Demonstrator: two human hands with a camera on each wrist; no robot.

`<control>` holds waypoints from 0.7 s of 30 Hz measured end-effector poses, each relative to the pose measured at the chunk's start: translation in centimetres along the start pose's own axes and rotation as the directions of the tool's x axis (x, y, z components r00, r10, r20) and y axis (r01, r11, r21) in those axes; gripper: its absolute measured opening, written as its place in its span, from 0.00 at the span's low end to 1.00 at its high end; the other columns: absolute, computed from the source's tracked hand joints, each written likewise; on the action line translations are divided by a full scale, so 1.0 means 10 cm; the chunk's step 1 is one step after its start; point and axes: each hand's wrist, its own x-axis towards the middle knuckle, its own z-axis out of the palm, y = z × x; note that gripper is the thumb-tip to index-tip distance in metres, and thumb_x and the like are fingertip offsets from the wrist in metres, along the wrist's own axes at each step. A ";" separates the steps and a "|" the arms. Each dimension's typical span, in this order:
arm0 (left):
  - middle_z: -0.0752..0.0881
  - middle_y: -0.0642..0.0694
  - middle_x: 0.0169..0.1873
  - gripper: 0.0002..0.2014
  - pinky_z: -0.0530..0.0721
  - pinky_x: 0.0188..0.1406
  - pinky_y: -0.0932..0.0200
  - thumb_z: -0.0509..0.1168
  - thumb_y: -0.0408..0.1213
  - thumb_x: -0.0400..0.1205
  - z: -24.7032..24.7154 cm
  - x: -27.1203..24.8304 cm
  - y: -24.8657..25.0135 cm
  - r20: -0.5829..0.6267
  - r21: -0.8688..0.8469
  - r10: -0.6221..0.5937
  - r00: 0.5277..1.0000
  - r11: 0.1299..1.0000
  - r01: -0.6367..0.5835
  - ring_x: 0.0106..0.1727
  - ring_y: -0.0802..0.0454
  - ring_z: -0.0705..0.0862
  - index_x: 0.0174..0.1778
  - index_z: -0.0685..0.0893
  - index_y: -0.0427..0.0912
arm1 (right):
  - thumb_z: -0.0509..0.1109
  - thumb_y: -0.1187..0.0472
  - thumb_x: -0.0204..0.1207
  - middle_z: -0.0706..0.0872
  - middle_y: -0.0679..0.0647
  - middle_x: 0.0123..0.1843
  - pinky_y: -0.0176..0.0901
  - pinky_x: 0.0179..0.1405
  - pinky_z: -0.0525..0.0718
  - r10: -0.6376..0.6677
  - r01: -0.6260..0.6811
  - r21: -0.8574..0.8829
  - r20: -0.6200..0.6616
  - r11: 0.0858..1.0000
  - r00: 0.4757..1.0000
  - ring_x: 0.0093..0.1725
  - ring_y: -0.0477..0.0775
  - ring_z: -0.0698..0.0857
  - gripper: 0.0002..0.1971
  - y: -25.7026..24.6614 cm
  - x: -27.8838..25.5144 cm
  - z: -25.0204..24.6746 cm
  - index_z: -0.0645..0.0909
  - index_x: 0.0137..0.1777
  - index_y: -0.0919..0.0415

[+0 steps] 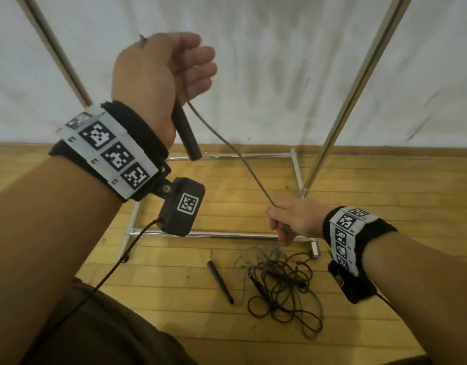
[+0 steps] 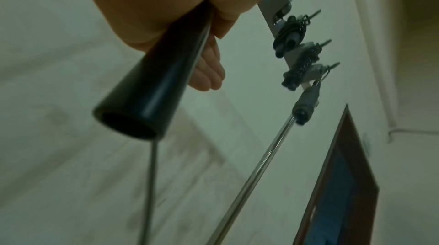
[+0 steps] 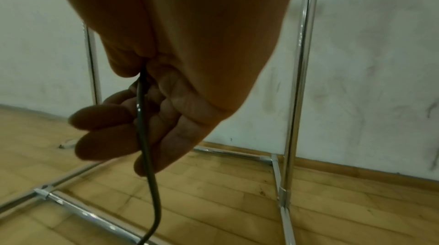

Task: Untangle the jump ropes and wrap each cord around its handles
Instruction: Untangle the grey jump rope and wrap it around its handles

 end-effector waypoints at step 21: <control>0.87 0.54 0.30 0.10 0.88 0.27 0.56 0.66 0.53 0.90 -0.09 -0.58 -0.09 0.556 0.798 -0.316 0.768 0.460 -0.389 0.25 0.61 0.86 0.46 0.90 0.61 | 0.70 0.50 0.85 0.75 0.49 0.25 0.41 0.31 0.79 -0.391 0.382 -0.082 -0.237 0.920 0.890 0.26 0.50 0.76 0.15 -0.73 -0.74 -0.47 0.85 0.41 0.59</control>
